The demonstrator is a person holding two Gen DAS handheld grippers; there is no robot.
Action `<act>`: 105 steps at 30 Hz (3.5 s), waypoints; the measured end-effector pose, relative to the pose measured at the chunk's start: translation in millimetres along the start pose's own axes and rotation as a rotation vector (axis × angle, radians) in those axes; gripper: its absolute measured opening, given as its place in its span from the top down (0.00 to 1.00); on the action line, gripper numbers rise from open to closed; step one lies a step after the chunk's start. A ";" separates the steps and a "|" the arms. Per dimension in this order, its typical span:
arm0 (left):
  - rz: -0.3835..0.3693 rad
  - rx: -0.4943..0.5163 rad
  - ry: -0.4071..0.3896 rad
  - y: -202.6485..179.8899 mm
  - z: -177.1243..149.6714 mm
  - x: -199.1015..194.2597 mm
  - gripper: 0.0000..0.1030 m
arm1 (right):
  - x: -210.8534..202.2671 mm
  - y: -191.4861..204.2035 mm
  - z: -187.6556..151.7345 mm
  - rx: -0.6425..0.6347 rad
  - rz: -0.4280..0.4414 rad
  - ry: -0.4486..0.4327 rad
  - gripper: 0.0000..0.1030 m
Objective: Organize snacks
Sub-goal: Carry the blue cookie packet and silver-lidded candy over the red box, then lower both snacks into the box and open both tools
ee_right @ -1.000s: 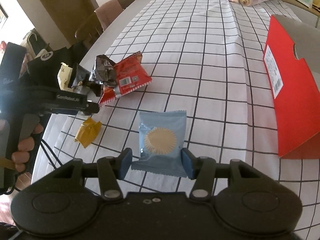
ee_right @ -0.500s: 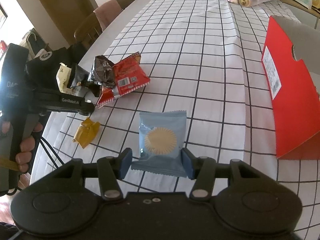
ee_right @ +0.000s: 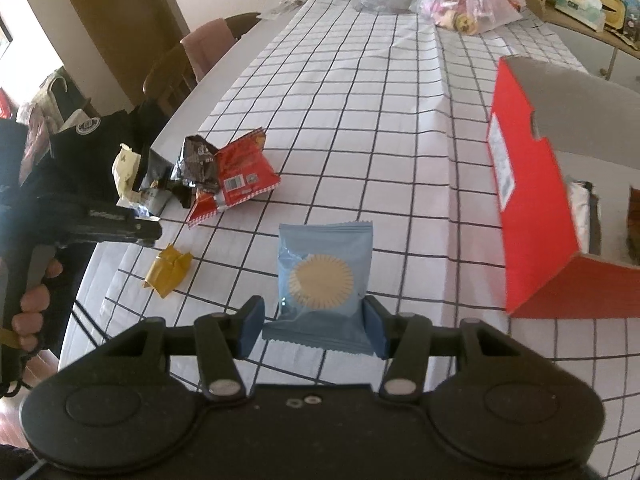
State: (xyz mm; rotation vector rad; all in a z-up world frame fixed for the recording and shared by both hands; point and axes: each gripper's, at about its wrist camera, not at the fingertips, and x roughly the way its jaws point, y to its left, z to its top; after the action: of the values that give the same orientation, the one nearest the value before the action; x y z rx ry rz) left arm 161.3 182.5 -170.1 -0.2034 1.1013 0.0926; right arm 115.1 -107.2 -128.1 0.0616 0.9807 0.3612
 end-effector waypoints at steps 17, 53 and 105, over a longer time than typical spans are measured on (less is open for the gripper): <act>-0.117 0.090 -0.124 -65.9 -8.7 -85.9 0.70 | -76.4 -47.2 0.5 0.009 -0.035 -0.170 0.50; -0.273 0.521 -0.087 -371.4 -15.9 -74.9 0.69 | -116.5 -251.7 15.5 0.140 -0.260 -0.228 0.50; -0.239 0.461 -0.017 -375.6 1.2 -46.6 0.43 | -110.7 -229.8 26.1 0.070 -0.179 -0.203 0.20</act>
State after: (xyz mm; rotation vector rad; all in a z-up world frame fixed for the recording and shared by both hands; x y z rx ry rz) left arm 207.0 -183.2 -83.9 0.0811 1.0457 -0.3702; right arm 143.2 -356.2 -73.7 0.0714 0.7909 0.1524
